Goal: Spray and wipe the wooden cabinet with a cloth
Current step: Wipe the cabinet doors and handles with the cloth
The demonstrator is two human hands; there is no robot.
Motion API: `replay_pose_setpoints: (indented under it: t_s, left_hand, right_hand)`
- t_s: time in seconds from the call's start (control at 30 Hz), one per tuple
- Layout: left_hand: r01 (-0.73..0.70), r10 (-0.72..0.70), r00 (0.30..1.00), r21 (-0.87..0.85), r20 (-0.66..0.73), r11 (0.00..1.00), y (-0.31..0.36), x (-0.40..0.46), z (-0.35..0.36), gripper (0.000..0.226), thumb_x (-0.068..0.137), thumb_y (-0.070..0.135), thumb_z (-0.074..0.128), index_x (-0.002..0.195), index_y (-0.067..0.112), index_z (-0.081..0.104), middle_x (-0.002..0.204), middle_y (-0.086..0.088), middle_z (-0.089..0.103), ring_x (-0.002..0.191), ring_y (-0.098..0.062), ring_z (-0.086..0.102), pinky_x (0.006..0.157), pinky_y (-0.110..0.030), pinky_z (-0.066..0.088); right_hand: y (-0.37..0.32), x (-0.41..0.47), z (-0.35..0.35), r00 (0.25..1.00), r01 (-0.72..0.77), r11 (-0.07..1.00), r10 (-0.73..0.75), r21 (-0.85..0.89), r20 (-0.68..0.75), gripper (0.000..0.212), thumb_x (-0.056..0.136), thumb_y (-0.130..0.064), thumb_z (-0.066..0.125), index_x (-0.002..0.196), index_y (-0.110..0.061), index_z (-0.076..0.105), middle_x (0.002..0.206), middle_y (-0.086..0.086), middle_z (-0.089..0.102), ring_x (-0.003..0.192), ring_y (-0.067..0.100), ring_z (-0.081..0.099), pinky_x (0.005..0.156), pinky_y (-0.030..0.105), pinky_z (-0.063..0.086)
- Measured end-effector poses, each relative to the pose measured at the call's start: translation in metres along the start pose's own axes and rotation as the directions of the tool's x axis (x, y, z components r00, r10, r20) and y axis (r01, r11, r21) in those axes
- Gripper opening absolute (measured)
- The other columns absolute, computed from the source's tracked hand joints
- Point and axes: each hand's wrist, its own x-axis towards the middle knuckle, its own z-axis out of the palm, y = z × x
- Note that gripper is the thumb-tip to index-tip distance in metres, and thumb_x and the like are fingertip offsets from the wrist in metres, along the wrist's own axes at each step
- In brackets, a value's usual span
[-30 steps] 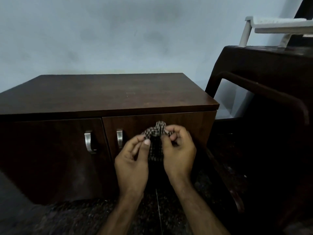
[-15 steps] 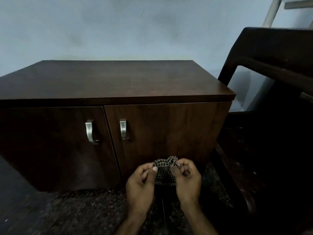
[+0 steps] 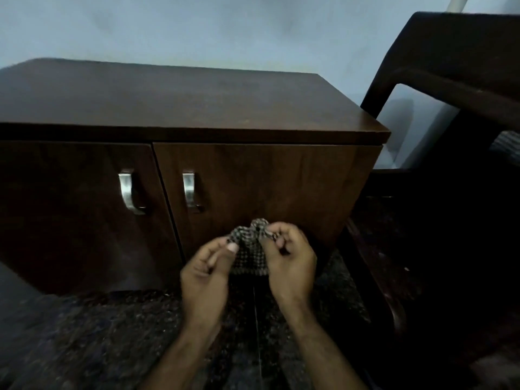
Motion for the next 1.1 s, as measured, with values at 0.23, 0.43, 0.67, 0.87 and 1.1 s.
replay_pose_setpoints:
  t_s: [0.23,0.43,0.67,0.87,1.1]
  left_hand:
    - [0.222,-0.217,0.972,0.051,-0.093,0.974,-0.03,-0.002,-0.008,0.012,0.092,0.005,0.069,0.101,0.009,0.077,0.079,0.004,0.076,0.085,-0.014,0.066,0.084,-0.029,0.054]
    - [0.122,-0.119,0.992,0.078,-0.037,0.989,-0.008,-0.008,0.018,0.009,0.093,0.011,0.071,0.094,0.017,0.077,0.078,0.006,0.076,0.078,-0.008,0.066,0.077,-0.024,0.055]
    - [-0.003,-0.007,0.997,0.118,0.077,0.993,0.003,-0.012,0.054,0.009,0.092,0.017,0.073,0.099,0.02,0.078,0.088,0.002,0.08,0.082,-0.007,0.07,0.082,-0.032,0.059]
    - [0.088,-0.098,0.992,0.117,0.084,0.989,0.0,-0.022,0.071,0.007,0.092,0.02,0.074,0.095,0.025,0.078,0.088,-0.001,0.08,0.088,-0.015,0.074,0.089,-0.039,0.06]
    - [-0.113,0.068,0.963,0.16,0.261,0.981,0.012,-0.018,0.098,0.01,0.092,0.026,0.072,0.101,0.028,0.077,0.092,0.007,0.08,0.091,-0.009,0.075,0.086,-0.032,0.06]
  right_hand:
    - [0.041,-0.034,0.007,0.992,0.09,0.977,-0.071,-0.191,0.106,0.03,0.081,-0.004,0.071,0.096,-0.03,0.068,0.077,-0.014,0.049,0.07,0.002,0.053,0.068,0.017,0.042]
    - [0.021,-0.014,-0.005,0.998,-0.002,0.997,-0.003,-0.074,-0.061,0.03,0.084,-0.006,0.073,0.089,-0.035,0.069,0.079,-0.009,0.056,0.075,0.01,0.061,0.073,0.031,0.054]
    - [0.021,0.006,-0.025,0.968,0.069,0.998,-0.07,-0.013,-0.242,0.033,0.089,-0.006,0.067,0.099,-0.037,0.067,0.086,-0.002,0.054,0.079,0.012,0.057,0.075,0.033,0.053]
    - [0.023,0.014,-0.045,0.954,0.009,0.999,0.002,0.033,-0.3,0.025,0.089,-0.023,0.065,0.096,-0.046,0.063,0.089,0.005,0.058,0.083,0.021,0.06,0.081,0.044,0.054]
    - [0.029,0.039,-0.061,0.923,0.097,0.995,-0.104,-0.038,-0.37,0.016,0.094,-0.024,0.057,0.109,-0.028,0.059,0.089,0.008,0.055,0.08,0.024,0.055,0.077,0.042,0.051]
